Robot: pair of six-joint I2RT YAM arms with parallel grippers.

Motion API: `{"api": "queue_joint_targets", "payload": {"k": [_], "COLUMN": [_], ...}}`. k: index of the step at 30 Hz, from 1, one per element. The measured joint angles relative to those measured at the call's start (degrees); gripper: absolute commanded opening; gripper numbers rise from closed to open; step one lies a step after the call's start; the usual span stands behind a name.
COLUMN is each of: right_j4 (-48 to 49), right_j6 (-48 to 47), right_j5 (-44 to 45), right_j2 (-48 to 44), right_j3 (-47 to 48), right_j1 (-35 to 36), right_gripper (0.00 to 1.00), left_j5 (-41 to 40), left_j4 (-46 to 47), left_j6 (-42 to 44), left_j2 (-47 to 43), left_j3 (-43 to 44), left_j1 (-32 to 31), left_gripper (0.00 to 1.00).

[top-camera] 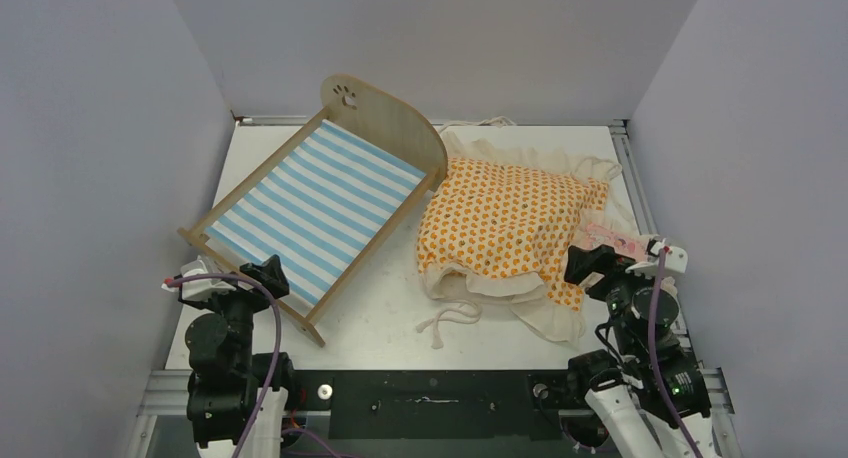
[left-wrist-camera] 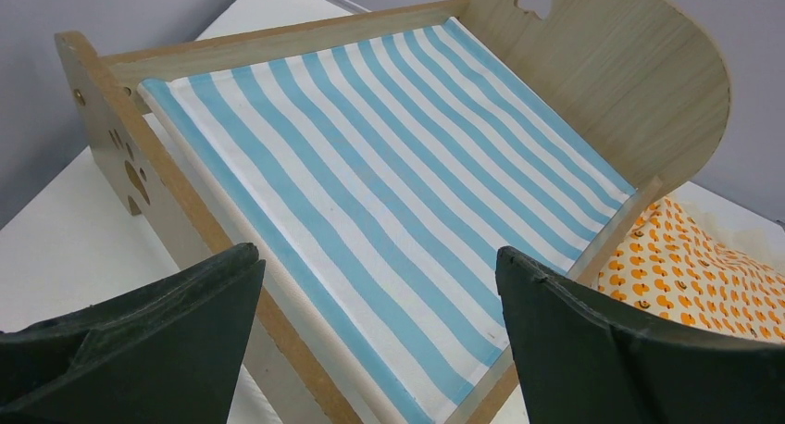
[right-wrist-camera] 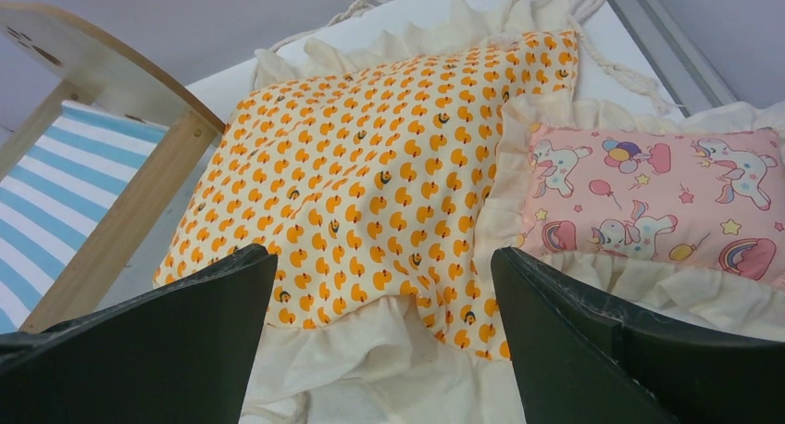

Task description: Set up the pet bed

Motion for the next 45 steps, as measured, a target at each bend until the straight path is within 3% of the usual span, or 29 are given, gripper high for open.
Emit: {"api": "queue_joint_targets", "payload": {"k": [11, 21, 28, 35, 45], "right_j4": [0.39, 5.62, 8.00, 8.22, 6.84], "right_j6": [-4.44, -14.47, -26.77, -38.25, -47.25], "right_j5": [-7.23, -22.40, -17.94, -13.22, -9.25], "right_j2": [19.69, 41.05, 62.71, 83.12, 95.86], "right_j3": [4.55, 8.26, 18.36, 35.30, 43.47], "right_j1": [0.00, 1.01, 15.50, 22.23, 30.51], "right_gripper": [0.90, 0.90, 0.91, 0.93, 0.98], "left_j5": [2.93, 0.98, -0.07, -0.28, 1.22], "left_j4": [0.31, 0.39, 0.96, 1.16, 1.14], "left_j6": [0.37, 0.42, 0.42, 0.42, 0.44], "left_j2": [0.00, 0.00, 0.00, 0.00, 0.00], "left_j3": [0.00, -0.02, -0.63, -0.66, -0.66], "left_j1": [0.70, -9.16, -14.14, -16.09, -10.34], "left_gripper": [0.96, 0.96, 0.96, 0.96, 0.96]}}
